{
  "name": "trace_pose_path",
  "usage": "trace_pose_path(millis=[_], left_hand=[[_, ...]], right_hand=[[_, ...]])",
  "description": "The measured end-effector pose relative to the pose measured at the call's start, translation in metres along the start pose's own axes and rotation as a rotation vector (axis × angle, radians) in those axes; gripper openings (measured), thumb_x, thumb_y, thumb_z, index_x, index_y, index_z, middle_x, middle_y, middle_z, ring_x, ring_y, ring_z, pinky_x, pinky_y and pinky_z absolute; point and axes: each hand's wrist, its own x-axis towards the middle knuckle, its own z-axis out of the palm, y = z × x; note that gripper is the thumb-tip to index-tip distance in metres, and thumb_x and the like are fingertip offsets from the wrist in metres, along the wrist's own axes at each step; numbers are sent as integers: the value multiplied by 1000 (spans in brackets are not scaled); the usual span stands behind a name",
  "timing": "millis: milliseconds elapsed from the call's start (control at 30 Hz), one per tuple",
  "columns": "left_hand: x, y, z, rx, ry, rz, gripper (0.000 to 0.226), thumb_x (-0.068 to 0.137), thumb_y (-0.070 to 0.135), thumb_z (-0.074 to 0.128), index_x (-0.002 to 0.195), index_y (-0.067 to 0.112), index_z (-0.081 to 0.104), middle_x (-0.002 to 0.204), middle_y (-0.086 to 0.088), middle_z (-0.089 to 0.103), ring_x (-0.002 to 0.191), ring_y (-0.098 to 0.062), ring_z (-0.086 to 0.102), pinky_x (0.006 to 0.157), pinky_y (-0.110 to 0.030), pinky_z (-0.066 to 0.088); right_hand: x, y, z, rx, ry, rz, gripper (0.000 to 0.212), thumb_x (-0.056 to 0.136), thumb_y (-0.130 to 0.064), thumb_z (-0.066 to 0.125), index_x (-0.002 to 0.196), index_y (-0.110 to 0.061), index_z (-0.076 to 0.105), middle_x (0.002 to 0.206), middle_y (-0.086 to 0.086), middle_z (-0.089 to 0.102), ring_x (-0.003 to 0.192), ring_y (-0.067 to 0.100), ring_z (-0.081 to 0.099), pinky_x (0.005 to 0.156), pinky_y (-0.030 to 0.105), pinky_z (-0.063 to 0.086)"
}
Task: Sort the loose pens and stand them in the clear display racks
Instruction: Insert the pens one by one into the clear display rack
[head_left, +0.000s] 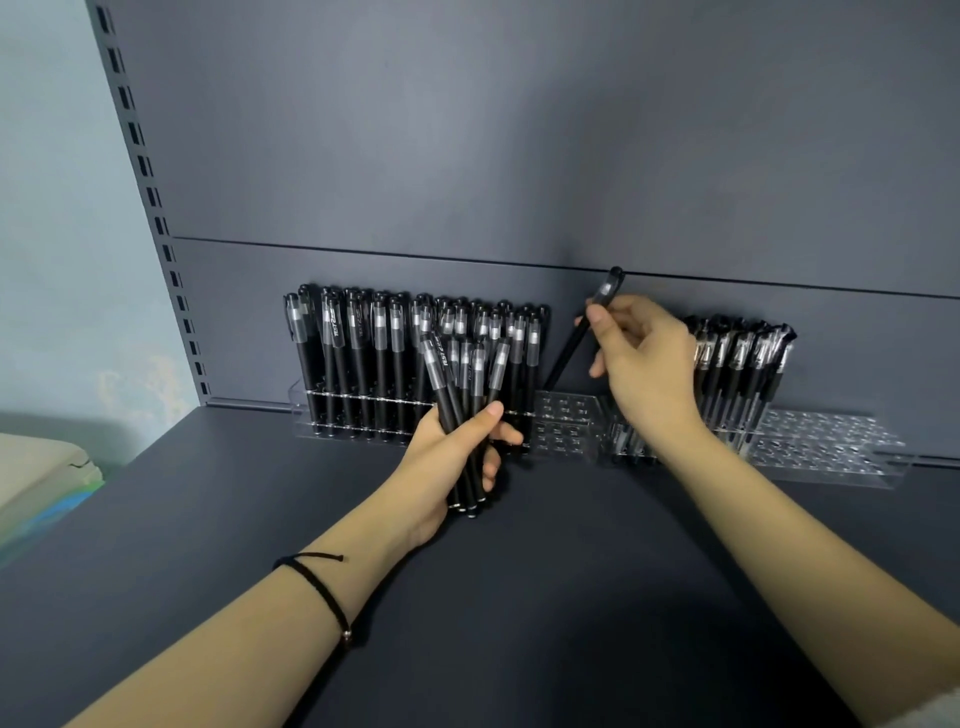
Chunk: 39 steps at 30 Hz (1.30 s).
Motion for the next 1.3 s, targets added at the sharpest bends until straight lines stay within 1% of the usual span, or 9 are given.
trace_pose_path(millis=[333,500,600,733,833,900,1067,1200,1300], left_hand=[[-1,0,1,-9,-10,0,22,96,24,58,105,5,52,83,-5,72,47,-11,51,45,-23,43],[-2,1,2,-53,-18,-12,21,95,22,59,110,7,56,88,-7,75,54,-11,59,47,-22,44],[-3,1,1,-70,-20,-13,29,94,22,60,115,2,61,94,-8,75,63,-11,65,52,-21,49],[-2,2,1,-115,-5,-22,28,94,23,59,113,3,63,94,-6,76,66,-12,67,56,-22,52],[-2,4,1,-166,22,-31,28,94,24,59,112,2,63,96,-5,76,64,-11,66,55,-22,53],[-2,5,1,-182,28,-26,31,95,24,58,115,1,62,99,-6,76,63,-10,66,55,-21,53],[-4,4,2,-128,-16,-7,24,95,24,57,111,7,64,101,-6,76,67,-12,68,59,-24,55],[-4,2,1,-97,-51,-3,25,96,23,57,116,10,64,107,-4,75,81,-15,72,65,-24,57],[-4,1,0,-83,-55,-7,24,95,20,58,117,12,65,111,-3,74,90,-16,72,66,-24,58]], right_hand=[[-4,14,9,-231,-120,-23,24,95,-25,61,111,-9,66,92,-2,68,44,1,57,55,11,47],[-12,17,14,-317,-210,-33,38,93,-22,63,127,-25,46,87,-3,68,60,18,64,69,42,57],[-11,10,13,-288,-223,-14,34,93,-21,62,121,-26,44,87,-7,66,50,18,64,65,43,58],[-5,-6,8,-165,-95,-49,25,86,-15,57,108,-26,50,91,-10,64,55,18,59,66,45,56],[-7,-18,4,-213,-141,-88,5,86,-20,59,88,-24,62,85,-11,63,61,13,56,66,35,52],[-9,-23,3,-270,-218,-100,10,88,-29,62,79,-26,67,82,-12,65,63,3,54,66,24,45],[-19,-28,13,0,-464,91,3,86,-25,72,86,-27,70,76,-11,69,48,2,53,50,13,43],[-18,-32,13,171,-435,213,5,90,-17,67,87,-21,66,61,-7,65,48,7,52,39,17,34],[-7,-34,4,252,-236,166,8,93,-16,63,86,-19,60,62,-6,61,45,6,49,39,15,34]])
